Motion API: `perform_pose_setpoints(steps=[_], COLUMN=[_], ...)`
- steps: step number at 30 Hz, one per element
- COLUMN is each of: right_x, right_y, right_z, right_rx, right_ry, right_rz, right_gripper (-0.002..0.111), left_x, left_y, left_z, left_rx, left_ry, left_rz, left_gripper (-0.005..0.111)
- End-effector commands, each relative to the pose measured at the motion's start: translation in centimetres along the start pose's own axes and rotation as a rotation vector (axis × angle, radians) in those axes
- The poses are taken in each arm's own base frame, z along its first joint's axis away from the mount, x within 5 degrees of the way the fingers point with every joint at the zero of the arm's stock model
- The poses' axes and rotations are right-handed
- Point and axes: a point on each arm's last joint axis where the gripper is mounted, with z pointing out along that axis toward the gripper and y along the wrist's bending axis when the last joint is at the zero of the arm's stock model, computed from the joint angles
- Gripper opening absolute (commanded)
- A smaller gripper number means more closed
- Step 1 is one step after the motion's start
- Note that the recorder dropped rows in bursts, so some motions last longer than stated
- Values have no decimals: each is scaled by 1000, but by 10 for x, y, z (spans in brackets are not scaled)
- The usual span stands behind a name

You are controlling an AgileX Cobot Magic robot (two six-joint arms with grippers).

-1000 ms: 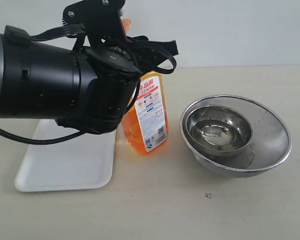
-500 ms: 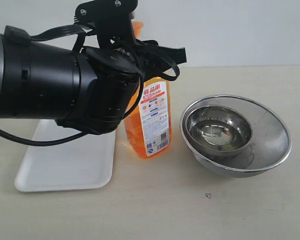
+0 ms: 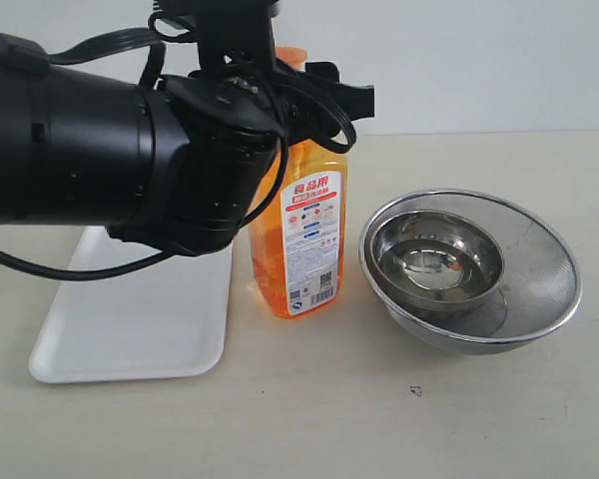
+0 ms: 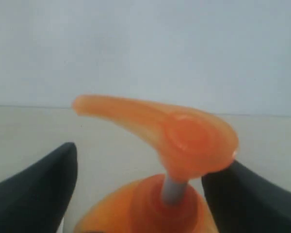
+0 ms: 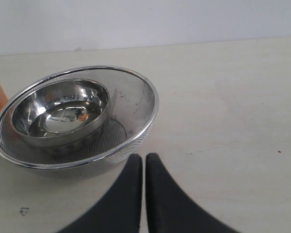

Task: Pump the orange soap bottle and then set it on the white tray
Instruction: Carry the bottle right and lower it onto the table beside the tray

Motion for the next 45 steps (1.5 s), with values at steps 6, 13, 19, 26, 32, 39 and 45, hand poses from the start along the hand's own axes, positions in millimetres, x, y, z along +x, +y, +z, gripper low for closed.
perform_pose_setpoints(steps=[6, 13, 19, 26, 32, 39, 45], right_x=[-1, -1, -1, -1, -1, -1, -1], right_y=[0, 0, 0, 0, 0, 0, 0], right_z=[0, 0, 0, 0, 0, 0, 0], right_rx=[2, 2, 2, 2, 2, 2, 2], right_ry=[-16, -16, -16, -16, -16, -16, -16], right_rz=[-2, -2, -2, -2, -2, -2, -2], right_gripper=[0, 0, 0, 0, 0, 0, 0], left_x=[-5, -4, 2, 2, 4, 7, 9], left_y=[5, 14, 6, 4, 5, 6, 6], left_z=[-8, -17, -17, -17, -17, -17, -18], left_rx=[-17, -8, 103, 119, 112, 103, 101], left_ry=[41, 34, 57, 57, 83, 111, 130], left_rz=[131, 162, 188, 220, 222, 224, 242], left_gripper=[68, 68, 68, 68, 68, 68, 68])
